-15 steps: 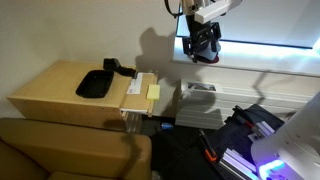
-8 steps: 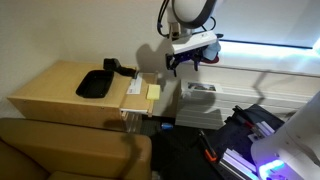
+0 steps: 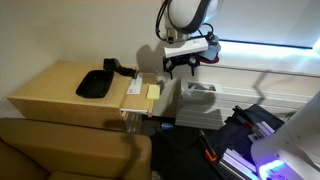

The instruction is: Pick up the sponge from the nightstand shelf and put it in the black lunchbox

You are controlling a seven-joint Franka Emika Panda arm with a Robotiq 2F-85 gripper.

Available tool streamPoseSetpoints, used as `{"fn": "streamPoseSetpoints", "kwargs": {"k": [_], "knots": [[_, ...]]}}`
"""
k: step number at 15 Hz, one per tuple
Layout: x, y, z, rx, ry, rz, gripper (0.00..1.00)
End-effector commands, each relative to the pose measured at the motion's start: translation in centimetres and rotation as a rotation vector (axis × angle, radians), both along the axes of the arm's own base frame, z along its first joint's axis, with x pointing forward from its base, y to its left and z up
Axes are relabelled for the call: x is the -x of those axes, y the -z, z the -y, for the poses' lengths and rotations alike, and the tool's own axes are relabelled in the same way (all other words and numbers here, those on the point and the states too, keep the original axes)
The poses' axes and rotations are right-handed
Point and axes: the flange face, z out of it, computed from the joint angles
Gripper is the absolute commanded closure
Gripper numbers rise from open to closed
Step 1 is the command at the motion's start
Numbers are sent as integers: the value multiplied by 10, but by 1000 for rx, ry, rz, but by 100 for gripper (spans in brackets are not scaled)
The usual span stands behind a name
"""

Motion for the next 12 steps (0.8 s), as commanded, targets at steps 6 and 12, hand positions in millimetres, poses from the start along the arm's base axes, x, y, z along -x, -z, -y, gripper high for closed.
{"fn": "streamPoseSetpoints", "kwargs": {"k": [6, 12], "knots": [[-21, 77, -42, -75, 157, 86, 0], [-54, 104, -39, -27, 209, 210, 0]]}}
